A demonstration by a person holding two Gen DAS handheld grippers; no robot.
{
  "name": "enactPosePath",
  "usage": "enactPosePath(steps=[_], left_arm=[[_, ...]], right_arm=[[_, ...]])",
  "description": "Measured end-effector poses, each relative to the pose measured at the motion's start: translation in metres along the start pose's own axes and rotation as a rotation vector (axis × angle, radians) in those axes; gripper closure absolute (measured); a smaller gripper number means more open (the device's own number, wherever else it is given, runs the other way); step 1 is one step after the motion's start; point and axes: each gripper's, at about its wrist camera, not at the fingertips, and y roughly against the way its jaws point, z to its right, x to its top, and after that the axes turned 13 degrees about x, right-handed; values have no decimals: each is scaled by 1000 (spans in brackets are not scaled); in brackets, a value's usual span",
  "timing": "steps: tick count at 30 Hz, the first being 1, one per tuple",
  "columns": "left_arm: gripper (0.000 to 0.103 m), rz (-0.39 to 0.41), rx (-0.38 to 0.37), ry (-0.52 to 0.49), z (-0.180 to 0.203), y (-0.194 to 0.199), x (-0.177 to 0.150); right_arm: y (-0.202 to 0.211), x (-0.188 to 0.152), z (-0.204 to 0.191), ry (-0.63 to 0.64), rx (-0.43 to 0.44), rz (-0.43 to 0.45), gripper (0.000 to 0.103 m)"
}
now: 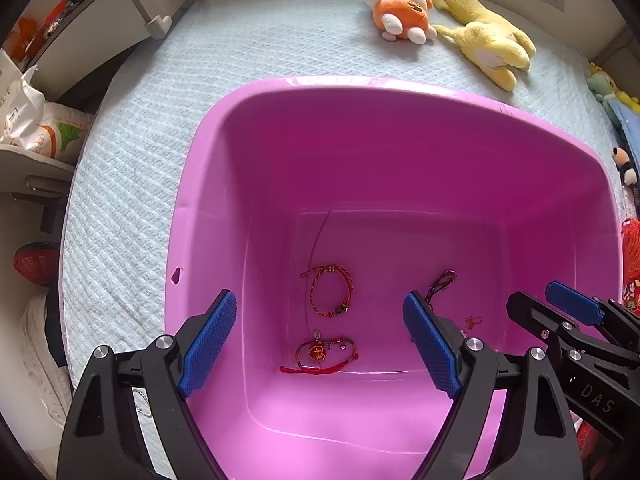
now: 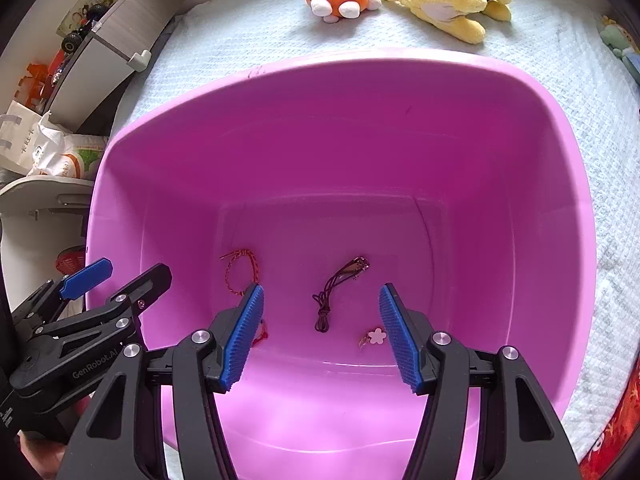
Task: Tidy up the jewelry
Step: 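Open both tools to drop the orange bracelet and brown cord into the basin, then move both open tools back from the basin over the remaining jewelry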
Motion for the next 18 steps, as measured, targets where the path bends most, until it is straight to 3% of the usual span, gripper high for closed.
enactPosePath(steps=[18], left_arm=[[19,60,12,-2,-22,49,-21]], right_arm=[[44,-30,-20,18,-8,22,45]])
